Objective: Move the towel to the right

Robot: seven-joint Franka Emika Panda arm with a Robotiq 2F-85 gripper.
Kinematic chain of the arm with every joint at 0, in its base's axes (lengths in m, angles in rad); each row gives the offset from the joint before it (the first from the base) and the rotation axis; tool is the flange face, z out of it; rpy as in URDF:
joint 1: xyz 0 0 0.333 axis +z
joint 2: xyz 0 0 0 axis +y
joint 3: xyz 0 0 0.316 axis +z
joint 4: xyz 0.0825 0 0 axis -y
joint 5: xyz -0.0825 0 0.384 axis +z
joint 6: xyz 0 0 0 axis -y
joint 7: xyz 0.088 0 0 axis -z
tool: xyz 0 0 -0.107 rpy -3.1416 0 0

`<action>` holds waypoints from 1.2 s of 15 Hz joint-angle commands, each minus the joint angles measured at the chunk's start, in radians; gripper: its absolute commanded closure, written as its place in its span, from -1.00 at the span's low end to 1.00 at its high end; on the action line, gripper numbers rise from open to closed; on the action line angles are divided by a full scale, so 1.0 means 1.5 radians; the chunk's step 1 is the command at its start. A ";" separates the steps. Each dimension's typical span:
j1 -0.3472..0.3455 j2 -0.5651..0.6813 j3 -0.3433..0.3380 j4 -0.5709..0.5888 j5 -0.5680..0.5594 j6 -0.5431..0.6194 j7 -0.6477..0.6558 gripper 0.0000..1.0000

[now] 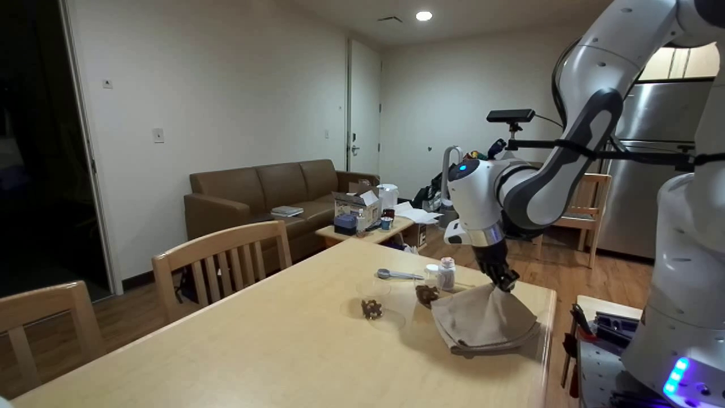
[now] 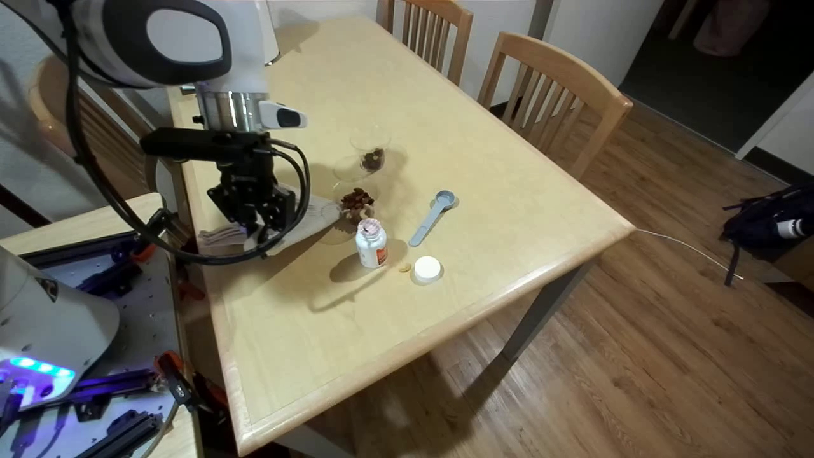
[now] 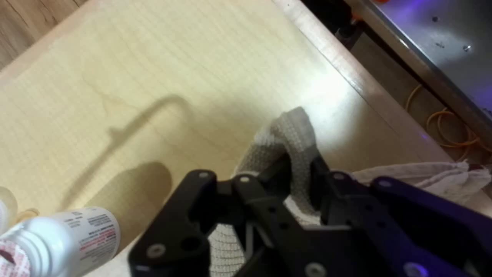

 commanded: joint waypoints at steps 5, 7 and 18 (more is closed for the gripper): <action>-0.022 -0.035 -0.002 0.000 -0.068 -0.051 0.046 0.92; -0.026 -0.042 -0.006 -0.003 -0.090 -0.060 0.060 0.92; -0.041 -0.043 -0.016 0.005 -0.180 -0.156 0.146 0.93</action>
